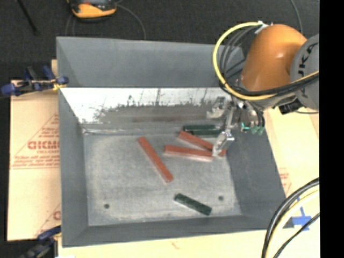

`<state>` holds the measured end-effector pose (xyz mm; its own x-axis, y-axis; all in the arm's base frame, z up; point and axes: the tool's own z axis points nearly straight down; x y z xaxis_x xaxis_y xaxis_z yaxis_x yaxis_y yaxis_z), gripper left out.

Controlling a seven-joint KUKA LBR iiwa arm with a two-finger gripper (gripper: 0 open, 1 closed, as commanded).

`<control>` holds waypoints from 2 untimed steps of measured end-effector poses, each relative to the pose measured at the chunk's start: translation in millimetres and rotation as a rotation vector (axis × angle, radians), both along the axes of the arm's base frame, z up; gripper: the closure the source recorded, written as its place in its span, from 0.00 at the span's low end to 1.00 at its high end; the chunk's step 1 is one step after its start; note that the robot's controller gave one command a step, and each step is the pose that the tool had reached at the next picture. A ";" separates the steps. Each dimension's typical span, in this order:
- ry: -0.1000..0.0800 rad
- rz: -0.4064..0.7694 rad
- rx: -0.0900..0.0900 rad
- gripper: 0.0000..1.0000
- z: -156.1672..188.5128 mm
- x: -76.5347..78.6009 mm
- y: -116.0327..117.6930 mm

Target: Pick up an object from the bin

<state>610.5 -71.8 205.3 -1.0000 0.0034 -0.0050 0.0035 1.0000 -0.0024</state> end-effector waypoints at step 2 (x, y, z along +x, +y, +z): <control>-0.008 -0.160 0.003 1.00 -120.1 29.8 -9.2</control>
Offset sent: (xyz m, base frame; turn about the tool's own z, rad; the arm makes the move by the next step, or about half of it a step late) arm 0.0234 -0.0076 -0.1326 0.1625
